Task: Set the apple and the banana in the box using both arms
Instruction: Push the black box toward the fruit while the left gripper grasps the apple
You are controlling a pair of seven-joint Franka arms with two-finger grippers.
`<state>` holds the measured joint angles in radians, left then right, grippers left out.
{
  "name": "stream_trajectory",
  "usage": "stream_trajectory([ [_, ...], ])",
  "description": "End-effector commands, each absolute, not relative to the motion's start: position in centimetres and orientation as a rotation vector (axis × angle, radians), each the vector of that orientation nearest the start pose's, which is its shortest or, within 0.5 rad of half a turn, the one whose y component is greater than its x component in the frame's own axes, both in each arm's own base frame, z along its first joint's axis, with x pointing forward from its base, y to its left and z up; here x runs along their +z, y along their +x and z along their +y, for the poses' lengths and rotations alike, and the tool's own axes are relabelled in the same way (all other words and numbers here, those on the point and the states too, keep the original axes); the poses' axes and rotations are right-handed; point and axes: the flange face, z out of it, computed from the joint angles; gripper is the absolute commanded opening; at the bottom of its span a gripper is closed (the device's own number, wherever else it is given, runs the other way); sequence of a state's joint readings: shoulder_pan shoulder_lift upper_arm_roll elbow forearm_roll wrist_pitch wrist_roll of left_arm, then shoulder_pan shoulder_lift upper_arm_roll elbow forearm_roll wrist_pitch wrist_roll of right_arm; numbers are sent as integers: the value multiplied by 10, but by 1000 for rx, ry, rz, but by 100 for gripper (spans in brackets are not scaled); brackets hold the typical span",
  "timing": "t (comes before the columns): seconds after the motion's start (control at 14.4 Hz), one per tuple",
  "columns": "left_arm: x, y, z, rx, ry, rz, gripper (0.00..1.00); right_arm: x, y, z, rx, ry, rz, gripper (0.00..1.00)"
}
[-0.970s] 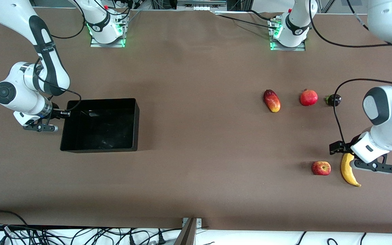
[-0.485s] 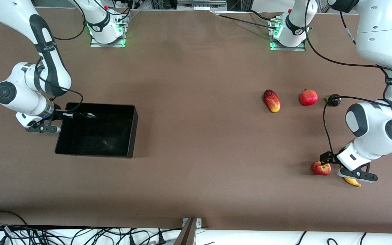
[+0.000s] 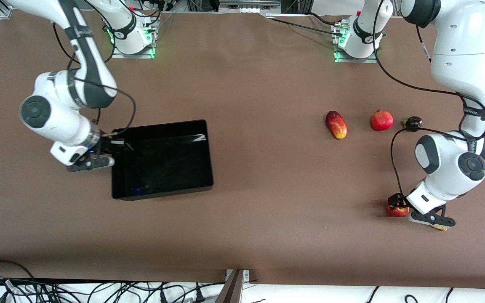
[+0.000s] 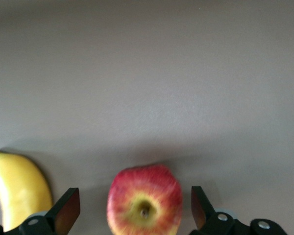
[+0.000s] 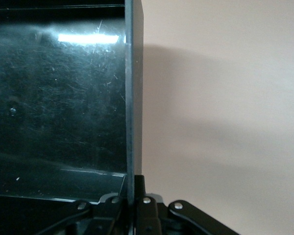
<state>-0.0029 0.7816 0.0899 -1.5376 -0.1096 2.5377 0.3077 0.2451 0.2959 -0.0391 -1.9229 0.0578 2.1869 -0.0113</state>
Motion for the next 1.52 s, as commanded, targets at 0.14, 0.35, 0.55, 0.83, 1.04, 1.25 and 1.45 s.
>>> stream_trajectory([
  [0.14,194,732,48,-394,-3092,218,100,328,567,279,59,-3105,-176,0],
  [0.35,188,732,52,-411,-3083,211,94,314,554,380,28,-3105,-66,0],
  [0.55,187,731,53,-407,-3080,219,0,288,534,462,33,-3086,-24,0],
  [0.83,194,730,54,-406,-3084,213,0,274,518,520,62,-3019,-38,0],
  [1.04,231,726,49,-285,-3128,211,0,272,511,533,26,-2999,-75,0],
  [1.25,328,706,12,-62,-3204,107,0,256,512,533,26,-3006,-69,0],
  [1.45,395,681,-72,55,-3222,-181,0,240,514,533,8,-3001,-63,0],
])
